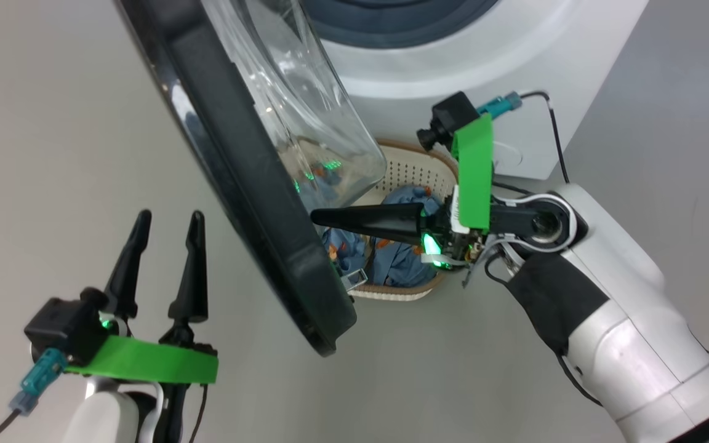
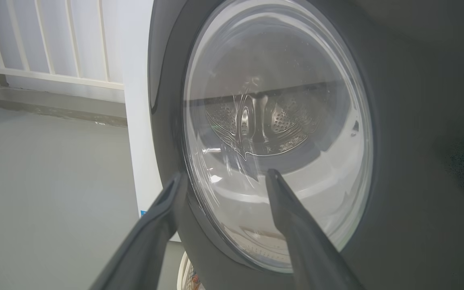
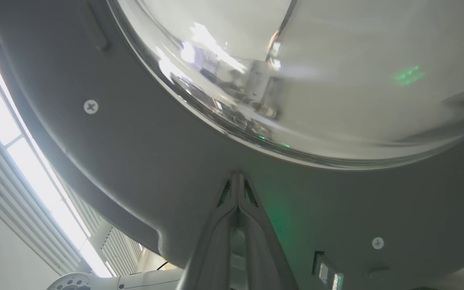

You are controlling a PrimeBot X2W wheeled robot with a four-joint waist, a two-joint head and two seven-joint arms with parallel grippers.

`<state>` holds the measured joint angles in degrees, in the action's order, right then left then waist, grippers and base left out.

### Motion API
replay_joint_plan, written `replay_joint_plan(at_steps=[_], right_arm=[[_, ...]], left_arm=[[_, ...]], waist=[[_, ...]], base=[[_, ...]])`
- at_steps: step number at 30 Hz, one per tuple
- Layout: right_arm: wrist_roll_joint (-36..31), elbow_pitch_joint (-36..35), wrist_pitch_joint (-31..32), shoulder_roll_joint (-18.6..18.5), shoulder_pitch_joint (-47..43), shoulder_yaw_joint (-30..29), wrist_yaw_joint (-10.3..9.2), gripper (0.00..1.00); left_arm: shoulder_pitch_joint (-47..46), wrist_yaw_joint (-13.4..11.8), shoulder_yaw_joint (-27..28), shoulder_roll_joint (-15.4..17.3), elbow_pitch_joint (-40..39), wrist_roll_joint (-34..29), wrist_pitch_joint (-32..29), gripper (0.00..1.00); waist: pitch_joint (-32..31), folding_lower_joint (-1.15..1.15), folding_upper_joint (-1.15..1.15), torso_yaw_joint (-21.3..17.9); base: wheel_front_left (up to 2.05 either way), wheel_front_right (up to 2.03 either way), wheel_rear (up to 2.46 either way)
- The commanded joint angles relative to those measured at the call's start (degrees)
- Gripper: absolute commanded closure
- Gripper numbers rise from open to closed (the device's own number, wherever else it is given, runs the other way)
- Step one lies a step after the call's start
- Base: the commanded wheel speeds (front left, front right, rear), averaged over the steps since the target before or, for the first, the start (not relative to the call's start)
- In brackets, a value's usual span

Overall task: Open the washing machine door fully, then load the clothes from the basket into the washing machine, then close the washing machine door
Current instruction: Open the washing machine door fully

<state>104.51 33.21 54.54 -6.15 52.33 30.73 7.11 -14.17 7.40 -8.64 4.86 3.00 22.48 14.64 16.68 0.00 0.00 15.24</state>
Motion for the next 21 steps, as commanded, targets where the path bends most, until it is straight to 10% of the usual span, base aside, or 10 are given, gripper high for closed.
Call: replay_joint_plan(at_steps=[1, 18, 20, 21], right_arm=[[0.83, -2.03, -0.74, 0.78, -1.58, 0.33, 0.37, 1.00], [10.09, -11.37, -13.52, -7.54, -12.21, 2.57, 0.37, 1.00], [9.87, -12.81, -17.25, -8.27, -13.36, 2.01, 0.37, 0.55], [9.29, -13.57, -19.29, -8.68, -13.82, 1.71, 0.37, 0.10]], left_arm=[[0.44, 0.09, 2.23, 1.72, -0.96, -0.37, 0.36, 0.00], [7.16, 0.09, 4.28, 3.33, -0.61, -1.02, 0.36, 0.00], [7.83, 0.09, 4.50, 3.36, -0.68, -1.15, 0.36, 0.00], [8.08, 0.09, 4.60, 3.38, -0.77, -1.19, 0.36, 0.00]], waist=[[-1.40, 0.00, 0.00, -0.76], [-11.71, 0.00, 0.00, -5.72], [-12.28, 0.00, 0.00, -6.21], [-12.36, 0.00, 0.00, -6.41]], base=[[0.00, 0.00, 0.00], [0.00, 0.00, 0.00], [0.00, 0.00, 0.00], [0.00, 0.00, 0.00]])
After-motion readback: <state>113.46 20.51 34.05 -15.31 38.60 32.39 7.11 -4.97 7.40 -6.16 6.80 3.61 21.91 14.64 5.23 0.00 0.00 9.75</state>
